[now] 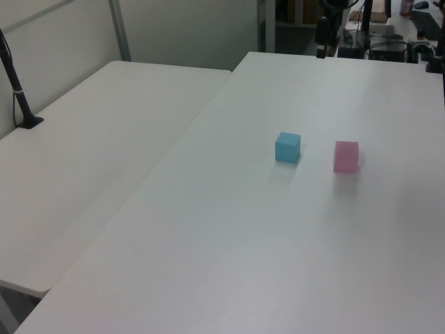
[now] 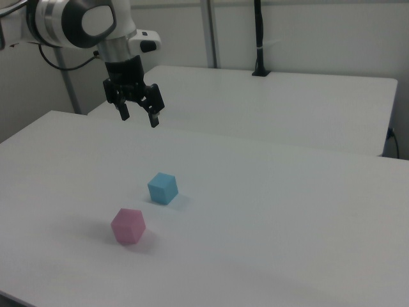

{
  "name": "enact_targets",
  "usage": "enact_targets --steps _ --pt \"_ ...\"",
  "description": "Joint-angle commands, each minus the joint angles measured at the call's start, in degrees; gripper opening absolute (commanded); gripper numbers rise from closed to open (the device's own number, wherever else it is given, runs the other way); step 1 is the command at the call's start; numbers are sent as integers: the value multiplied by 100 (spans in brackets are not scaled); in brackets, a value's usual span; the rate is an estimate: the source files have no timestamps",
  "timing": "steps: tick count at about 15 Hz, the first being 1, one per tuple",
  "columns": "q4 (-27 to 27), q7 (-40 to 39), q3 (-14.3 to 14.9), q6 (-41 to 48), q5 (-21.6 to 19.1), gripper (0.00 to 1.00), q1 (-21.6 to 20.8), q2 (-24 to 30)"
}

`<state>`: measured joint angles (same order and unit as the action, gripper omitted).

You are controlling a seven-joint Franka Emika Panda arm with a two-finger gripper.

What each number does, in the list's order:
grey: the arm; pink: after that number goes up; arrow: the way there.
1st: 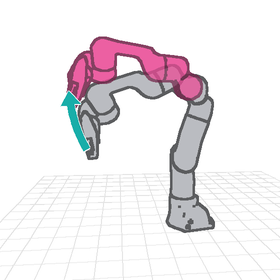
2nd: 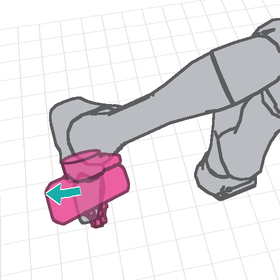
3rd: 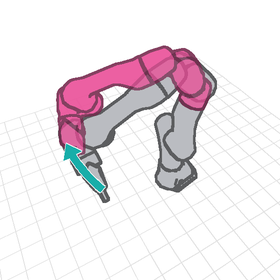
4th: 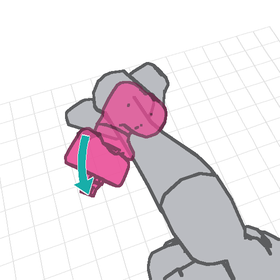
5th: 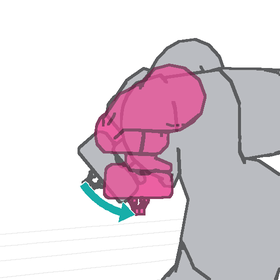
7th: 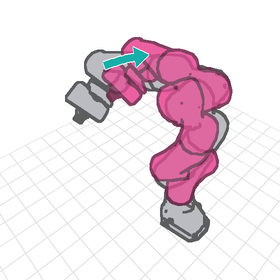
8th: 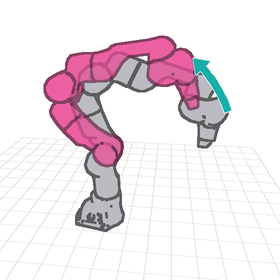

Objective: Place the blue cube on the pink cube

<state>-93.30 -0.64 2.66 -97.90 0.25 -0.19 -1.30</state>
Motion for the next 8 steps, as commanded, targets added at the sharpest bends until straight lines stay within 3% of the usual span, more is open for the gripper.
enact_targets --steps 1,8 --pt "32 108 15 -1 -51 100 -16 -11" --pt "32 108 15 43 -34 100 -33 -11"
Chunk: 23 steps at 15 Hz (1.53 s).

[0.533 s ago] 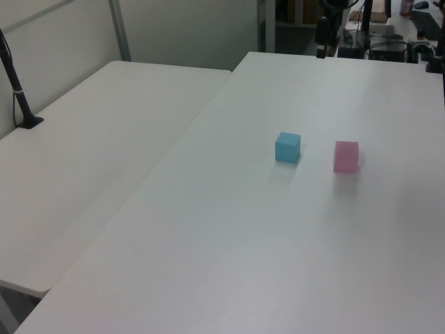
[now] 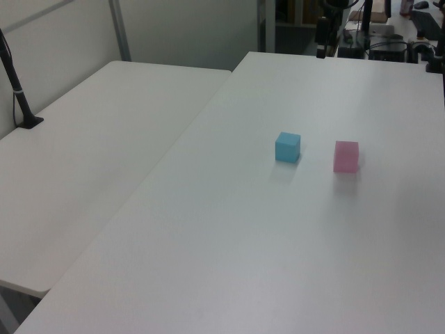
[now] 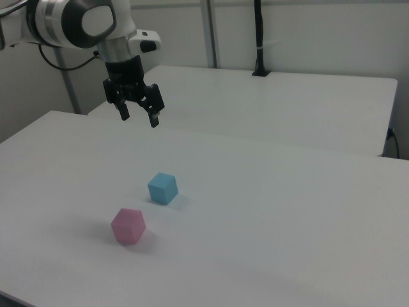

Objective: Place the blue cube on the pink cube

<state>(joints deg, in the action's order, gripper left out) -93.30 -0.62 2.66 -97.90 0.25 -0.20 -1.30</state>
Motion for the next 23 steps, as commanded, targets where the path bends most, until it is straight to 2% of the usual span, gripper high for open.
enact_targets --steps 1,9,14,16,20,23 --pt "32 89 15 34 -34 100 -33 -10" --pt "32 36 24 -176 -78 100 -51 -151" --pt "198 27 76 -765 -43 100 -129 -756" --pt "260 27 111 -783 -16 100 -313 -1029" --pt "322 27 375 -783 -51 100 -875 -1442" --pt "383 53 393 -844 1 100 -1044 -1907"
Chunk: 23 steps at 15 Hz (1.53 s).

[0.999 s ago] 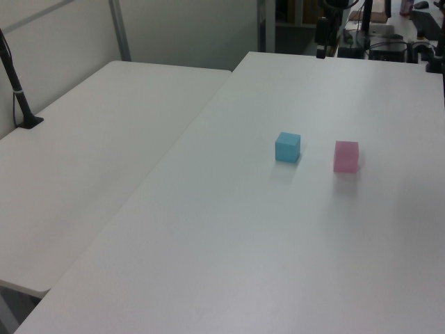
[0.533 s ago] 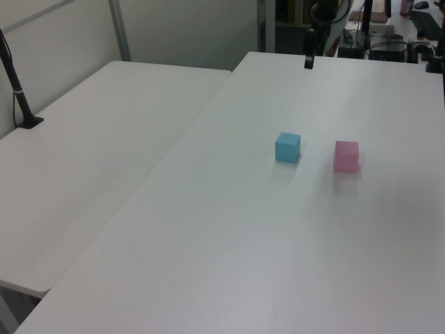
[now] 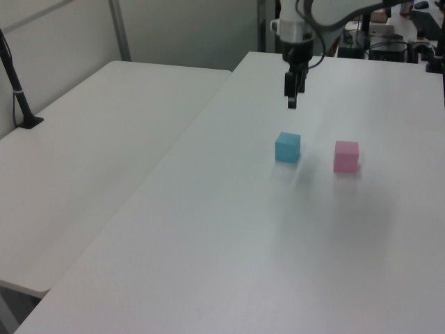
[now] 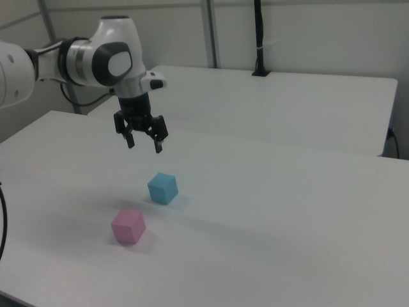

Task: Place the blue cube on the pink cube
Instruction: 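Move the open gripper over the blue cube and lower it, then close the gripper on the blue cube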

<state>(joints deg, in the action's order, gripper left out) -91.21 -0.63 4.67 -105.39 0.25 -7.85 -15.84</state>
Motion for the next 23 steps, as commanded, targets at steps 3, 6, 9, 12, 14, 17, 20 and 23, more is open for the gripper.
enact_targets --steps 3,6,9,12,14,17,20,23 --pt "227 37 245 -158 -7 100 -278 -534" --pt "183 45 263 -175 1 100 -296 -735" --pt "174 37 263 -132 1 100 -349 -877" --pt "156 45 271 -175 1 100 -366 -1034" --pt "165 54 263 -184 1 100 -366 -1105" --pt "157 28 271 -210 1 100 -349 -1114" --pt "157 19 280 -315 1 100 -314 -1114" --pt "157 19 333 -377 1 100 -305 -1114"
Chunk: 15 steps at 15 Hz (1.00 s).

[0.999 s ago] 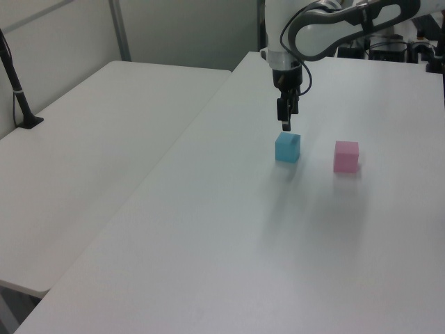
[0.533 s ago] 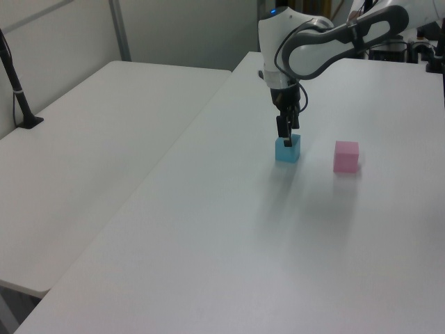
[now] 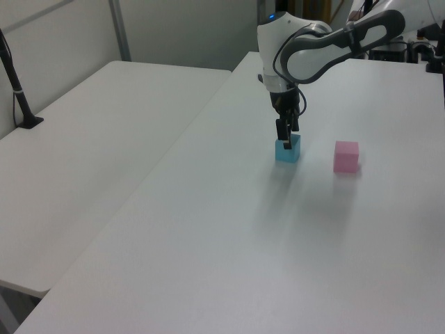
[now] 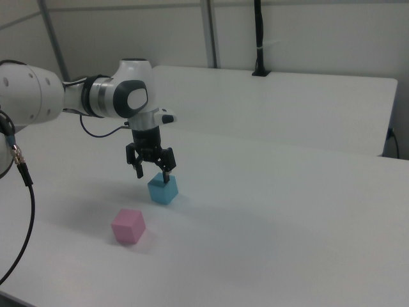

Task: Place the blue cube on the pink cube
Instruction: 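Close the gripper on the blue cube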

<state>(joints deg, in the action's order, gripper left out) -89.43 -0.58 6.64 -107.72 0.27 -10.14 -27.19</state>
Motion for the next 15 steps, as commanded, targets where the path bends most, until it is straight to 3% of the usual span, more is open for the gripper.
enact_targets --steps 1,11,13,15 --pt "-22 14 136 -144 0 100 -67 12" --pt "-31 49 136 -469 9 100 -67 -217" --pt "-22 58 136 -469 69 89 -76 -287" --pt "-22 23 127 -469 210 61 -84 -322"
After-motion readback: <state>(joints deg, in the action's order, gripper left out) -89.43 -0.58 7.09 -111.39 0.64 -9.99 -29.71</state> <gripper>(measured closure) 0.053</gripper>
